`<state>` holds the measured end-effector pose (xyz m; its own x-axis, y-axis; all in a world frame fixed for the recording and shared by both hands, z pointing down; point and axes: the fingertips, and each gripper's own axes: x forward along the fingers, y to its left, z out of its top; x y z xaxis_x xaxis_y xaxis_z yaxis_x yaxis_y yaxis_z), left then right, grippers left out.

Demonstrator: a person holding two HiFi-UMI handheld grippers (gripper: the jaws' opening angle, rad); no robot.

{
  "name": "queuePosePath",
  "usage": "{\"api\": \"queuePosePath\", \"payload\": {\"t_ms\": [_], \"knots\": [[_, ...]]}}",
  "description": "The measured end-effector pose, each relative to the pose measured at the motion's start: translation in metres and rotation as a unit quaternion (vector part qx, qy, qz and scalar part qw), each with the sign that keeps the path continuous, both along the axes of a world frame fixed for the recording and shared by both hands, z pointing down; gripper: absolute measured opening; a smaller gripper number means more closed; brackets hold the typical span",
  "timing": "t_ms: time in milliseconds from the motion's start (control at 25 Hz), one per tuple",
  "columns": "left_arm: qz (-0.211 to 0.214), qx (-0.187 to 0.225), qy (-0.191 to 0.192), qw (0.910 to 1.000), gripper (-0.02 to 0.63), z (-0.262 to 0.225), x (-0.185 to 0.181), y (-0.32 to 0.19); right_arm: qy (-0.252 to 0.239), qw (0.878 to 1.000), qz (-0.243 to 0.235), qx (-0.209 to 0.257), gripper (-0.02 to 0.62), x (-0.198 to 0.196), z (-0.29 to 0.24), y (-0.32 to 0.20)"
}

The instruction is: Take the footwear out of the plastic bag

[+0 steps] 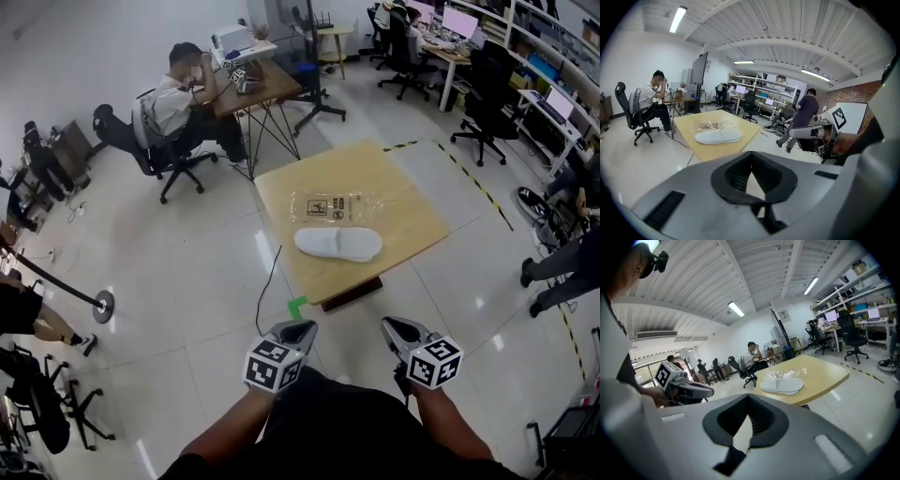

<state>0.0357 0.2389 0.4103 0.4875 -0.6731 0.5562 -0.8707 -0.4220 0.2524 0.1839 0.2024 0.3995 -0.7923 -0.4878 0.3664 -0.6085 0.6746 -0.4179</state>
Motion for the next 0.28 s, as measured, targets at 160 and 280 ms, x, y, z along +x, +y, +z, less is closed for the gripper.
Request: {"api": "queuePosePath", "payload": {"t_ms": [160,280], "knots": [[0.001,0.001,-0.002,1.0000,0.006,-0.0013,-0.0017,0.0009,0.001,1.000,-0.003,-0.001,0.000,-0.0020,-0.0011,0.0035],[-0.001,-0.001,-0.004,1.0000,0.006,-0.0015,-0.0033,0.0018,0.001,1.000,-0.003,0.000,0.000,0.0006,-0.0015,0.0053]]}}
